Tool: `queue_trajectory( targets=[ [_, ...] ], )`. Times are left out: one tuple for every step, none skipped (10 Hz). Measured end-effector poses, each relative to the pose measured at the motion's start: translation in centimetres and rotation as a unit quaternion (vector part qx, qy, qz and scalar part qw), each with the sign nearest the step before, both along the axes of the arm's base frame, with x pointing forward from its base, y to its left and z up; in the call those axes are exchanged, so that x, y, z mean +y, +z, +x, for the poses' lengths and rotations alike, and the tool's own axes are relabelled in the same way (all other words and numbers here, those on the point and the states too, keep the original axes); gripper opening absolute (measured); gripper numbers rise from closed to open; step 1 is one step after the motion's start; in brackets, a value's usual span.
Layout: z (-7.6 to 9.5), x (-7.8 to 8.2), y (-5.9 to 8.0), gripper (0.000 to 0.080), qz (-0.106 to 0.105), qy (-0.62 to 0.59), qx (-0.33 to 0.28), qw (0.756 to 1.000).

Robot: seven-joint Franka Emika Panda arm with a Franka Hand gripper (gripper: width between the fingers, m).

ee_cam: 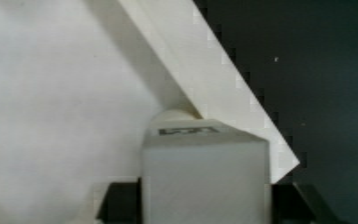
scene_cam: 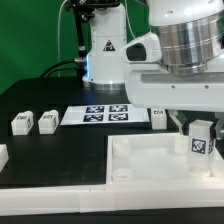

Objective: Assemble one leg

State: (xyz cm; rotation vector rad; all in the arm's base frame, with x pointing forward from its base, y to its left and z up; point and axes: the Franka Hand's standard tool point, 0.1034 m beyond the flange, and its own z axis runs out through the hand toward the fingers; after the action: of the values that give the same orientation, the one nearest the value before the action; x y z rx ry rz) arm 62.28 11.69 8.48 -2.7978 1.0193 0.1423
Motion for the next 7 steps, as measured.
queue_trajectory(
  targets=[
    [0.04,-0.14,-0.05,0.03,0.004,-0.064,0.012,0.998],
    [0.09,-0.36,-0.09,0.03,0.008,-0.109,0.019,0.994],
    [0.21,-0.48,-0.19,0.0297,0.023,-0.224,0.036,0.974],
    [0.3,-0.68,-0.23,0.0297,0.034,-0.308,0.042,0.95],
    [0.26,-0.7,-0.25,0.0297,0.048,-0.377,0.054,0.923],
    [0.3,-0.7,-0.25,0.0297,0.052,-0.408,0.062,0.909],
    [0.28,-0.63,-0.25,0.0297,0.052,-0.405,0.062,0.911]
  ],
)
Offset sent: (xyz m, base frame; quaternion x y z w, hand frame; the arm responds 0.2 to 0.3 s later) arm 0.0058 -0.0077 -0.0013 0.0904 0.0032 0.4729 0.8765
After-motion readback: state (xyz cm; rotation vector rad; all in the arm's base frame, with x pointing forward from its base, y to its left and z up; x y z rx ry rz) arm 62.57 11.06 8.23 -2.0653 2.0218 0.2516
